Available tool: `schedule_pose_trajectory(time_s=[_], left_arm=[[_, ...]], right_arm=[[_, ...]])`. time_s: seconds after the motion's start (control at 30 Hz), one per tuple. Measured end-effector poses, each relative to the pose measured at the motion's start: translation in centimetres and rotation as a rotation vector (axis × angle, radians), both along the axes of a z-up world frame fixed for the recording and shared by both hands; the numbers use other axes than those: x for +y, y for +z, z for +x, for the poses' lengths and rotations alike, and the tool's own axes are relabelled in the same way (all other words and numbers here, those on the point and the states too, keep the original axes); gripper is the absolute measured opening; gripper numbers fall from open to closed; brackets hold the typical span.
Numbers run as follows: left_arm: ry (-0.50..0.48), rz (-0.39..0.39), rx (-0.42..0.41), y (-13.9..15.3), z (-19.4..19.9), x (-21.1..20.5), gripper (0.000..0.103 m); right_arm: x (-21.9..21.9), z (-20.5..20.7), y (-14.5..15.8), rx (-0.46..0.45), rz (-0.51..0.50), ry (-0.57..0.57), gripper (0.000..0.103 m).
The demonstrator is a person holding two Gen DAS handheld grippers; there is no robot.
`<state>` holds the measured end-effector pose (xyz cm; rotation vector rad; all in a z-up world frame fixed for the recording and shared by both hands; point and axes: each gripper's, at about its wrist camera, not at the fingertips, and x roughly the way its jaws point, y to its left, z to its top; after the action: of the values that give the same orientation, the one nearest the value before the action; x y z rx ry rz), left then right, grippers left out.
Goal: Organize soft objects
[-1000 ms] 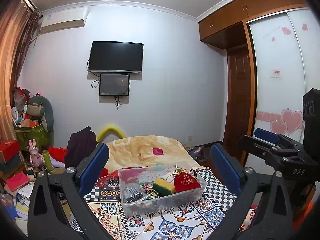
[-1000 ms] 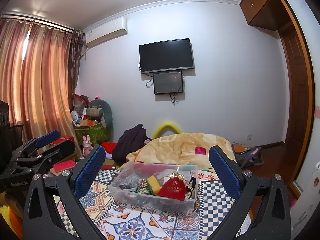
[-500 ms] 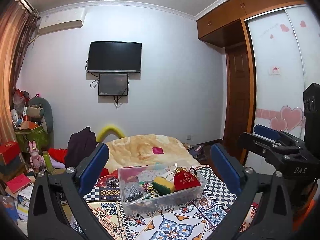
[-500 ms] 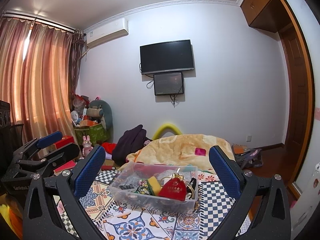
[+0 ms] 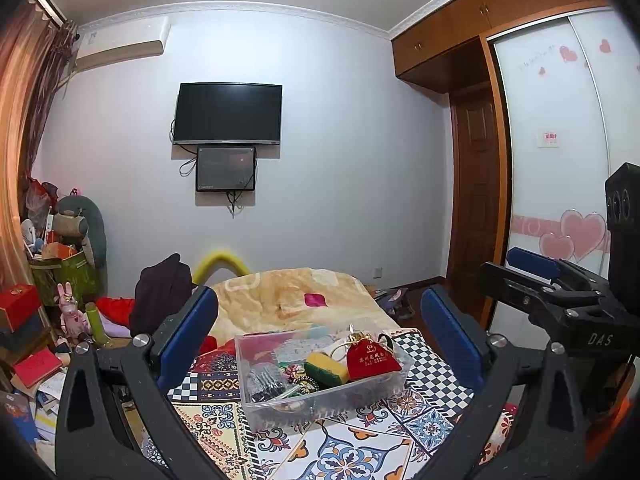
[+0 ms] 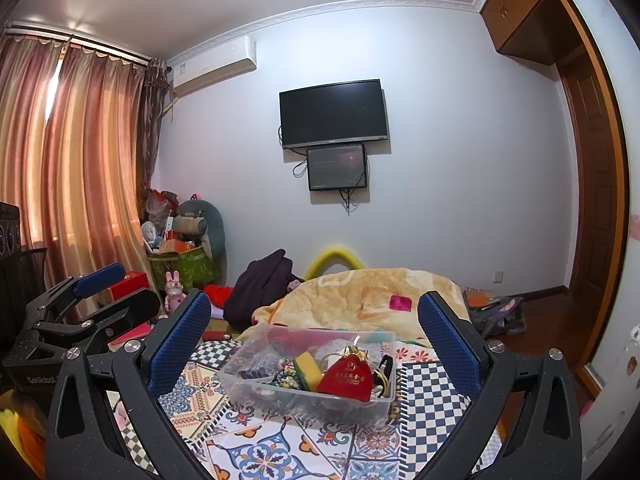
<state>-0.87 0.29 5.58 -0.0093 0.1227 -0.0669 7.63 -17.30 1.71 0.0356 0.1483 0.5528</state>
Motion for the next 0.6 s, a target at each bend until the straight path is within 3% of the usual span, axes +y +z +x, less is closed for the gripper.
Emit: schedule_pose_trajectory(time_s=[0.6], left_arm=[[-0.029,-0.044,0.039,-0.02,0.52,0.77,0.103]], right_arm=[[0.19,0.04,-0.26,-0.007,-0.017,-0.017,0.103]])
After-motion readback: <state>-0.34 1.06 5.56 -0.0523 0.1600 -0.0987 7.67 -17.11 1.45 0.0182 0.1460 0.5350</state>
